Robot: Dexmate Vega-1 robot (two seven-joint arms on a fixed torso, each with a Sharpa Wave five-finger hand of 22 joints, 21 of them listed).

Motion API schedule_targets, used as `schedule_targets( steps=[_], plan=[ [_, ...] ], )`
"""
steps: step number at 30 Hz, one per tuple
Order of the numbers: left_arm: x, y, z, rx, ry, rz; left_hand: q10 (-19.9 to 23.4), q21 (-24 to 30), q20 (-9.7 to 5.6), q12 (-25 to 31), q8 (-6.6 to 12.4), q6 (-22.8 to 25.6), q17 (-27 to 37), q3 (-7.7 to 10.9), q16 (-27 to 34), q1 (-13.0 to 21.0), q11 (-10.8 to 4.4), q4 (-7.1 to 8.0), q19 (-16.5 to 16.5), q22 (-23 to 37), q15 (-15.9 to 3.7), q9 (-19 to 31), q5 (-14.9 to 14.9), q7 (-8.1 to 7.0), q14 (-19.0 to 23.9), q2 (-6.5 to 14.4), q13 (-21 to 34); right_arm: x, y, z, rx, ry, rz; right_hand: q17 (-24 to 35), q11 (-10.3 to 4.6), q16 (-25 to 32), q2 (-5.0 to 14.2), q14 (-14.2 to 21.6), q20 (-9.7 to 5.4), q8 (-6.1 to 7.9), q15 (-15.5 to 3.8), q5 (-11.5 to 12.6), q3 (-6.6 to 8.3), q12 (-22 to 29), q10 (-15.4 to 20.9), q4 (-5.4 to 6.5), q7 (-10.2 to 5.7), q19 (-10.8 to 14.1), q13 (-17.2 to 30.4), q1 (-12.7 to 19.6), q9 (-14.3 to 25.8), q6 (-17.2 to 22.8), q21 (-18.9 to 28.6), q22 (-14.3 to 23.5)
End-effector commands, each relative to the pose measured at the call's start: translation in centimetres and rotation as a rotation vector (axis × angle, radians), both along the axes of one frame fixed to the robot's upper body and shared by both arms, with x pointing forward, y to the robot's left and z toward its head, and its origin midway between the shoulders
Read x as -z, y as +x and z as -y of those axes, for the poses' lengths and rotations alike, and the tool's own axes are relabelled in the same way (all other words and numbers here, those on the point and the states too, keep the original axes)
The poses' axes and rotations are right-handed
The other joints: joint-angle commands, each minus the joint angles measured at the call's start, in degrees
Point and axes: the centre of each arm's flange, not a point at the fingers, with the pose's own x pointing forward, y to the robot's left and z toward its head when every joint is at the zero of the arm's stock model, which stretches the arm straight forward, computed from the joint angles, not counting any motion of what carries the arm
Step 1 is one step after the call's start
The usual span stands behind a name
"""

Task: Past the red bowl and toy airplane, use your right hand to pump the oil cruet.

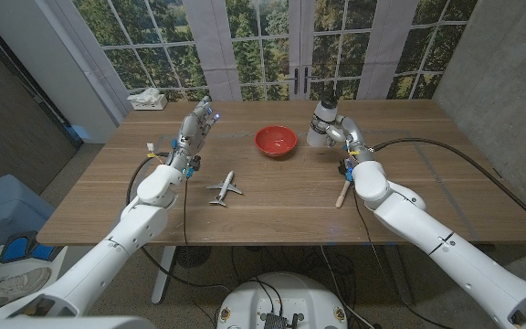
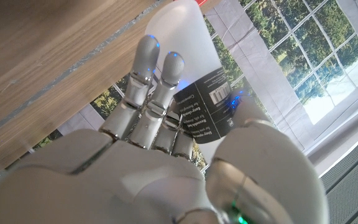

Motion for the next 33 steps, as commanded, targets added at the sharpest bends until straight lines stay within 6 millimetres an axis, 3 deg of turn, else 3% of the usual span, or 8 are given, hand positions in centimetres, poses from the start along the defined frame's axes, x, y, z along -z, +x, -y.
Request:
schedule_targets(
  steps=[1,13,33],
  plan=[
    [0.0,0.2,-0.1,0.004,0.000,-0.002,-1.6,-0.1,-1.14,0.1,0.28,0.2,0.0,-0.15,0.2,0.7,-0.39,-0.11,0.3,0.2,-4.75,0.2,0.0,-0.35,-3.6,3.8,0.1,1.7,-1.6,-0.9,-0.008,-0.045,0.008,0.4,0.47,-0.3,0.33,0.7,-5.24,0.06,-2.22,0.3,-0.08,0.2,0.1,-0.06,0.12,0.6,0.2,-0.5,0.0,0.2,-0.2,0.0],
    [0.2,0.1,-0.3,0.003,-0.006,0.000,-1.7,-0.2,-1.17,0.1,0.25,0.2,0.0,-0.22,0.2,0.6,-0.42,-0.14,0.2,0.2,-4.73,0.2,0.0,-0.36,-3.6,3.8,0.1,2.9,-2.4,-1.7,-0.024,-0.063,0.000,0.9,0.56,-0.9,0.24,1.1,-5.22,0.01,-2.21,0.3,-0.25,0.3,0.3,-0.04,0.17,0.7,0.0,-0.7,0.0,0.2,-0.4,0.0],
    [0.2,-0.1,-0.3,-0.004,-0.007,0.005,-1.8,-0.2,-1.21,0.1,0.18,0.1,0.0,-0.30,0.1,0.7,-0.44,-0.18,0.2,0.2,-4.70,0.2,0.0,-0.29,-3.6,3.8,0.1,5.0,-2.0,-2.6,-0.006,-0.124,0.030,1.4,0.58,-2.4,0.20,1.5,-5.01,-0.04,-2.16,0.3,-0.56,0.3,0.3,0.04,0.17,0.7,0.0,-1.0,0.0,0.3,-0.6,0.1]
  ],
)
